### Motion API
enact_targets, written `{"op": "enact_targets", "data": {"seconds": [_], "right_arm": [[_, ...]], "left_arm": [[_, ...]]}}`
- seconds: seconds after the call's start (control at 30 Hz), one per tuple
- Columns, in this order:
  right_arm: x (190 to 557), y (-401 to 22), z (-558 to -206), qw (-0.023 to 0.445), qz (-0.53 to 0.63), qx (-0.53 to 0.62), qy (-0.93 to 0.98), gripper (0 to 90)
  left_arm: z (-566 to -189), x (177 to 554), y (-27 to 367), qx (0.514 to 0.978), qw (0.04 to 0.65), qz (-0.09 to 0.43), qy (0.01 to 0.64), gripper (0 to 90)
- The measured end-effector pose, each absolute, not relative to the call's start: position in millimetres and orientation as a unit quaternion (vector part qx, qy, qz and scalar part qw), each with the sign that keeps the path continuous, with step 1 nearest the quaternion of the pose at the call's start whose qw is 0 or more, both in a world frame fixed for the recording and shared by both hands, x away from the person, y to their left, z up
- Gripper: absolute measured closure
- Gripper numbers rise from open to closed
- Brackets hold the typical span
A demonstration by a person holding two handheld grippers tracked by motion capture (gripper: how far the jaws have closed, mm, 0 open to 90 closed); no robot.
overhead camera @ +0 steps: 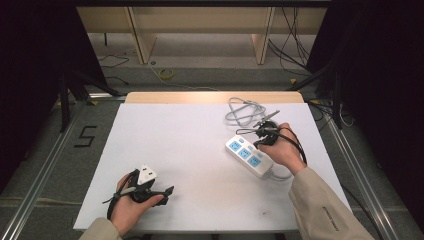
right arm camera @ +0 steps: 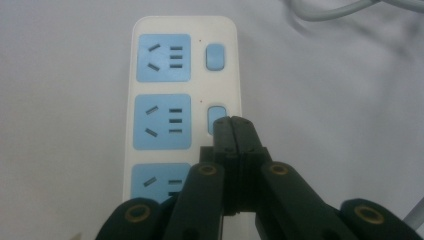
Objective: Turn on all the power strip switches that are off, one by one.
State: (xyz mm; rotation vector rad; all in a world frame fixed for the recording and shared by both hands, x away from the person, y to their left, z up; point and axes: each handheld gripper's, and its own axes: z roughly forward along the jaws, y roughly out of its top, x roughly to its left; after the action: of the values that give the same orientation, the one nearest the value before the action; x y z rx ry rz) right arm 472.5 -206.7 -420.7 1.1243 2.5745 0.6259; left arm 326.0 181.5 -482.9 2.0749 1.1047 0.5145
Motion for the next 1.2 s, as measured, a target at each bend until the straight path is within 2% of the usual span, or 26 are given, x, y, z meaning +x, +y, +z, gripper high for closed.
{"op": "enact_targets", "data": {"seconds": [1.2], "right_arm": [[487, -192, -418, 0.135, 0.211, 0.384, 0.889, 90.0]], "left_arm": [[-483, 326, 182, 0.804, 0.361, 0.199, 0.428, 15.7]]}}
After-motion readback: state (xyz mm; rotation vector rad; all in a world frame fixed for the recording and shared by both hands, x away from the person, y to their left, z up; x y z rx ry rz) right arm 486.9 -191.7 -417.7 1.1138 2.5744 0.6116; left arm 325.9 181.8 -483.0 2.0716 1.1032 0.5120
